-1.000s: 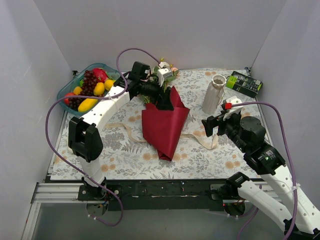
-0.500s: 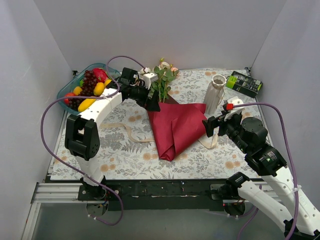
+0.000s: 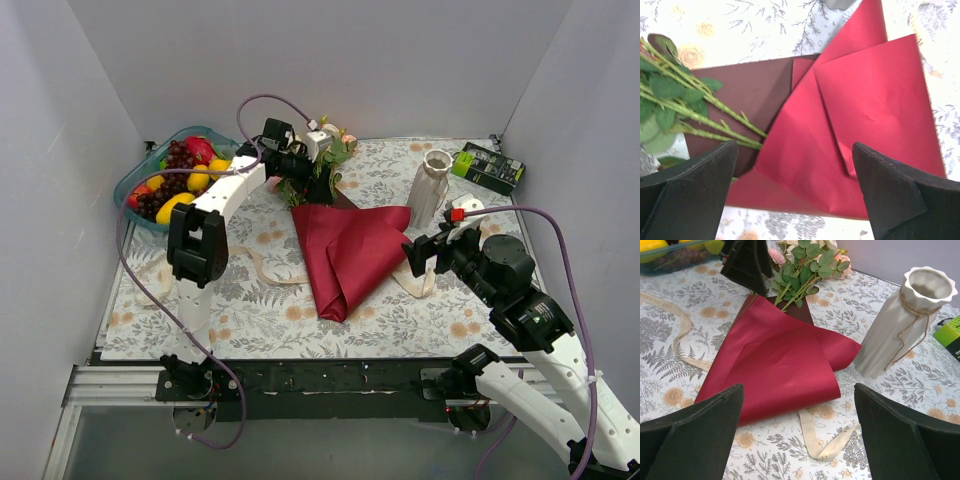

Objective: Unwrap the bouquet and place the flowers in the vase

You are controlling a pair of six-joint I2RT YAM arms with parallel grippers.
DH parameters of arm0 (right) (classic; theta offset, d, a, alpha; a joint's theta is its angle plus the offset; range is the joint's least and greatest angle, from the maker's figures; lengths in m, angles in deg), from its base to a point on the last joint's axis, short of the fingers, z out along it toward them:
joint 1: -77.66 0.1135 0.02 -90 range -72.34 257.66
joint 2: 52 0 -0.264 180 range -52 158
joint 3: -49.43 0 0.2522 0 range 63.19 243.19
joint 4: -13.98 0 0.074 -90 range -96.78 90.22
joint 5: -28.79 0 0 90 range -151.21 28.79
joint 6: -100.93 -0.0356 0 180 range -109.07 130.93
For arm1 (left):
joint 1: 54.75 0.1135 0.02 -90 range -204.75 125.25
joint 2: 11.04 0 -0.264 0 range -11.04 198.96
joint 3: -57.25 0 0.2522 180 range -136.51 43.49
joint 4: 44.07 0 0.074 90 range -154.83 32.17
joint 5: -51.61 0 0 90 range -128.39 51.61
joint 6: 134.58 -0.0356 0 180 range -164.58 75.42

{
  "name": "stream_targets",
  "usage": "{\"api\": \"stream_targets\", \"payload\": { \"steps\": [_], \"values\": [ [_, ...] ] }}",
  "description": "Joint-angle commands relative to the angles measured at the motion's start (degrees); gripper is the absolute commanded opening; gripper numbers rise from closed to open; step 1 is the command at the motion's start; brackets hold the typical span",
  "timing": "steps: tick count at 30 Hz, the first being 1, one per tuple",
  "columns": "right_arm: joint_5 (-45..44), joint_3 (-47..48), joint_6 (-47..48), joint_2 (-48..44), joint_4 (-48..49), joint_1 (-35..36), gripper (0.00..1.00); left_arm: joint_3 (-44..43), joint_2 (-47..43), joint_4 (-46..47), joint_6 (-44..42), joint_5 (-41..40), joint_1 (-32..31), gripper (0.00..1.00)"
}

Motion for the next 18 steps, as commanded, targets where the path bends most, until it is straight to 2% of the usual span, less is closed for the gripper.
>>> {"api": "stream_targets", "payload": {
  "steps": [1,2,5,18],
  "values": [
    [2.64,2.71,0.06,-0.12,1.1,0.26,0.98,-10.71,5.6,-7.68,-7.52,0.84,-2.21,0.98],
    [3.34,2.71,0.15,-0.03,0.75,0.26,0.98,-14.47,7.1,-8.66,-7.52,-0.3,-2.65,0.98],
    [3.97,2.62,0.58,-0.03,0.75,0.17,0.98,-18.63,11.94,-8.93,-5.42,-1.89,-3.18,0.98],
    [5.19,3.33,1.2,-0.29,0.75,0.26,0.98,-20.14,17.13,-8.22,-6.64,6.89,-4.32,0.98]
  ]
}}
